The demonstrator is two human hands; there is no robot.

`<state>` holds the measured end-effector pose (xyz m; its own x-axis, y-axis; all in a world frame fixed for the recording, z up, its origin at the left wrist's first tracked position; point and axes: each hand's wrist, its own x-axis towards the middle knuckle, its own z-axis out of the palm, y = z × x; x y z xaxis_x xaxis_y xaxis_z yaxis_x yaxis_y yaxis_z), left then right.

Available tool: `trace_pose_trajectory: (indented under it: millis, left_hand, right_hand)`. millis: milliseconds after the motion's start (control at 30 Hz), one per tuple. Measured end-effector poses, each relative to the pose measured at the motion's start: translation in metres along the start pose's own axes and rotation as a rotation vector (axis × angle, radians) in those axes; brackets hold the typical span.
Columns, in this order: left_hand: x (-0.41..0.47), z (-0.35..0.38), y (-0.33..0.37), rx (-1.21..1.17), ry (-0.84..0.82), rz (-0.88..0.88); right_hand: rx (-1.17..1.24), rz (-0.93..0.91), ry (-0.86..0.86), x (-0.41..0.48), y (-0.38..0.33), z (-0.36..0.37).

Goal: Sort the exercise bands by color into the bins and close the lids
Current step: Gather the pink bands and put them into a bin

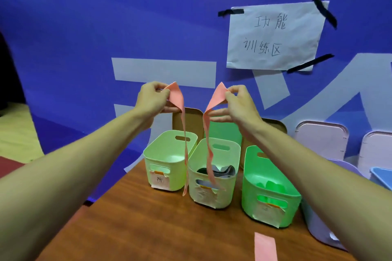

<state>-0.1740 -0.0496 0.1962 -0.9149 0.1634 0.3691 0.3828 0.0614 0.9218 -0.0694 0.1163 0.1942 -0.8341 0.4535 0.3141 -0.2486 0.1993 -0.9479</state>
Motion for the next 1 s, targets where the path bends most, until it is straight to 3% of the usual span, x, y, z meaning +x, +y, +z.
trace_pose_trajectory:
  millis: [267, 400, 467, 533, 633, 1000]
  left_hand:
    - [0.085, -0.007, -0.008, -0.160, 0.201, -0.010]
    - [0.097, -0.001, -0.044, -0.090, 0.254, -0.010]
    - [0.089, 0.003, -0.082, 0.024, 0.162, -0.081]
    - [0.074, 0.002, -0.123, 0.276, -0.056, -0.156]
    - [0.044, 0.000, -0.158, 0.582, -0.336, -0.175]
    - [-0.052, 0.039, -0.132, 0.358, -0.330, 0.091]
  right_hand:
    - [0.249, 0.018, -0.037, 0.085, 0.011, 0.046]
    - [0.292, 0.100, -0.010, 0.111, 0.044, 0.069]
    - [0.126, 0.211, -0.074, 0.112, 0.080, 0.077]
    - [-0.126, 0.298, -0.228, 0.103, 0.115, 0.080]
    - [-0.449, 0.276, -0.366, 0.085, 0.142, 0.072]
    - [-0.640, 0.145, -0.513, 0.005, 0.125, 0.008]
